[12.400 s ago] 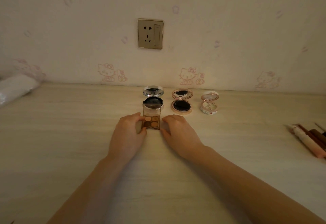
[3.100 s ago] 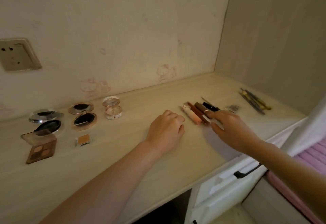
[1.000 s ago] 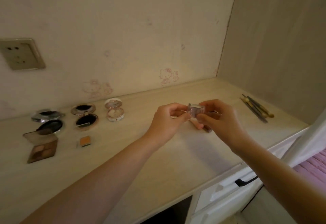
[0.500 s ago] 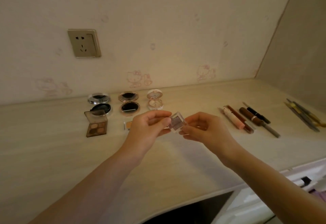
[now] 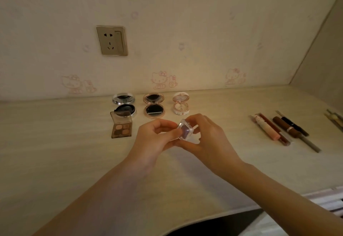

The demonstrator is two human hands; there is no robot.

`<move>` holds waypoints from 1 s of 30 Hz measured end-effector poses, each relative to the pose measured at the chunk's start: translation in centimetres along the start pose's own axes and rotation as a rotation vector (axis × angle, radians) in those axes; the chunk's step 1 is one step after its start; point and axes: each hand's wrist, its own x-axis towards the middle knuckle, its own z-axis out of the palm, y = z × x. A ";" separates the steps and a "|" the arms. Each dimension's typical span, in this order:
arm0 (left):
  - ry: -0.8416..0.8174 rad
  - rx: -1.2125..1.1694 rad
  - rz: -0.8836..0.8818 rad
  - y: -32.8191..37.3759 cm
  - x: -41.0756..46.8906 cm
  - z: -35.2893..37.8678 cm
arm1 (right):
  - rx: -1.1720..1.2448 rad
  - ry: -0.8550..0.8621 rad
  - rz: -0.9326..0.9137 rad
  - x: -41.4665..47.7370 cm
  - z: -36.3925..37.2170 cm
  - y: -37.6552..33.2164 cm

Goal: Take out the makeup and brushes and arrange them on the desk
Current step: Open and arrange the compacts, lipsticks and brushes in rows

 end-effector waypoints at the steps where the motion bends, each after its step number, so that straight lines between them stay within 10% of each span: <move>1: -0.023 -0.030 -0.028 0.1 -0.1 -0.2 | 0.003 0.005 -0.009 0.2 0.2 -0.1; 30: -0.169 -0.405 -0.322 1.5 0.0 -3.5 | -0.017 -0.248 -0.257 1.9 -0.2 -1.4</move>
